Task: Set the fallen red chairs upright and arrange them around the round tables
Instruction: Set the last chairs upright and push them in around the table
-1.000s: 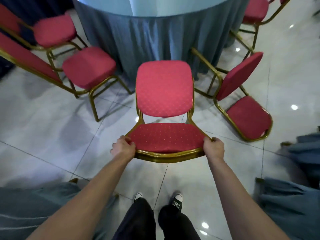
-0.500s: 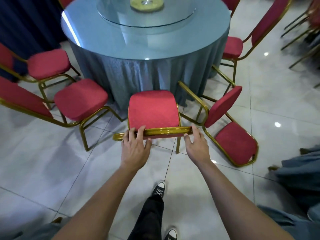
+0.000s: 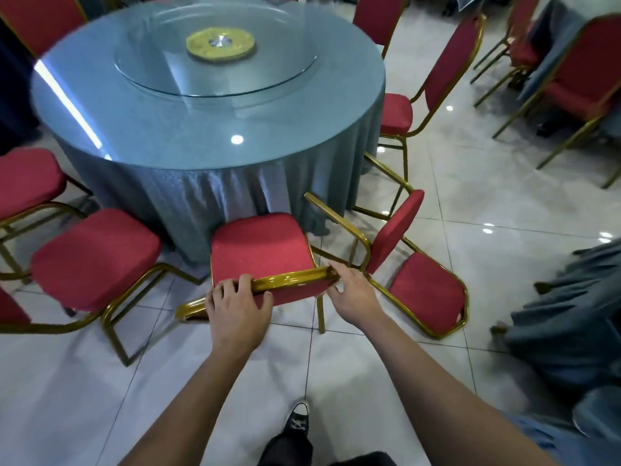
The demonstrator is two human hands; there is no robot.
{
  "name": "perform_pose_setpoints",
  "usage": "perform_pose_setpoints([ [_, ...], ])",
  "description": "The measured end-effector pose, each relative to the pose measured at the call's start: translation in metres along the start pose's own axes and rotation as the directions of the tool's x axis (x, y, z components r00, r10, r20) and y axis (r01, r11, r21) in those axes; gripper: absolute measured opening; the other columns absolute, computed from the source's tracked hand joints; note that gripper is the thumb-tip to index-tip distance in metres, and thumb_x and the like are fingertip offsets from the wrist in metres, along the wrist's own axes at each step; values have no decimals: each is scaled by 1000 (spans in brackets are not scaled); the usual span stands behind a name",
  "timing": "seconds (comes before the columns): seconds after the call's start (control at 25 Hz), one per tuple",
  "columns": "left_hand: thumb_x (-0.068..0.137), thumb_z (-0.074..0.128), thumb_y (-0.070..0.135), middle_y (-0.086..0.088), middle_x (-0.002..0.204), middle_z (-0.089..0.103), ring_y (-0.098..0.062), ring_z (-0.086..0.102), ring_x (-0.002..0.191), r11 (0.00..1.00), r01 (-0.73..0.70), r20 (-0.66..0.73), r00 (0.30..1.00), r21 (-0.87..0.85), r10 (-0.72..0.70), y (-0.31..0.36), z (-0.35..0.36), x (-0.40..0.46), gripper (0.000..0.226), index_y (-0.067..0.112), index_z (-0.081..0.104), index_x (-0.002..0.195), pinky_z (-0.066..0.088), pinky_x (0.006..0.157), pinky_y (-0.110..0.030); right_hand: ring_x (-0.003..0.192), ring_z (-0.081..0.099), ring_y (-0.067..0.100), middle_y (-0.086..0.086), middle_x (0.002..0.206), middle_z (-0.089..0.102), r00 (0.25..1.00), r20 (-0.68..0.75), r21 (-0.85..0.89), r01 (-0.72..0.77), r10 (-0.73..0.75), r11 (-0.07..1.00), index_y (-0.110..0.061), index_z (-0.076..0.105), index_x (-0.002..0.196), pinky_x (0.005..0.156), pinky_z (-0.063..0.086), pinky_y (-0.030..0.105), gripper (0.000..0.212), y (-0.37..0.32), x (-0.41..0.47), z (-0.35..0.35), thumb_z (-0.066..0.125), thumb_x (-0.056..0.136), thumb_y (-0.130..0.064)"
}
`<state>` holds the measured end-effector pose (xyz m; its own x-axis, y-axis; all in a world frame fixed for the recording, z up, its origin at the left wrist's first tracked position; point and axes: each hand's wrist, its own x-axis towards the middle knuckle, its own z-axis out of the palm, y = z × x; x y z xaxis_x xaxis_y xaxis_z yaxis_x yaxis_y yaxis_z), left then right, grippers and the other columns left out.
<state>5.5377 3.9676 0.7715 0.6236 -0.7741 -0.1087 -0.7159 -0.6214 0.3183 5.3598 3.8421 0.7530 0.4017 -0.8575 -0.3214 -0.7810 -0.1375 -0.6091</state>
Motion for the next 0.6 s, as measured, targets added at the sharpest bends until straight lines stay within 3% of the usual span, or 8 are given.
perform_pose_setpoints([
  [0.12,94,53,42,-3,116,61,-30,52,118,983,-182,34,983,-7,182,42,6,12,28,25,57,116,28,114,-52,137,43,26,3,148,48,999,-39,76,-15,18,997,-33,36,151,113,38,45,55,17,2,-23,52,99,-26],
  [0.28,98,50,39,1,120,55,-25,47,116,935,-343,92,932,-88,351,122,25,18,25,28,54,120,32,107,-43,138,44,21,-2,151,46,988,-130,146,-66,85,987,-31,39,150,113,39,40,52,67,3,-68,53,100,-25],
  [0.6,100,47,35,3,133,50,-19,41,125,887,-435,206,864,-155,460,320,106,-15,32,29,50,131,30,108,-35,124,53,21,-1,135,58,952,-245,201,-134,183,970,-30,48,142,103,45,40,46,229,4,-194,54,96,-23],
])
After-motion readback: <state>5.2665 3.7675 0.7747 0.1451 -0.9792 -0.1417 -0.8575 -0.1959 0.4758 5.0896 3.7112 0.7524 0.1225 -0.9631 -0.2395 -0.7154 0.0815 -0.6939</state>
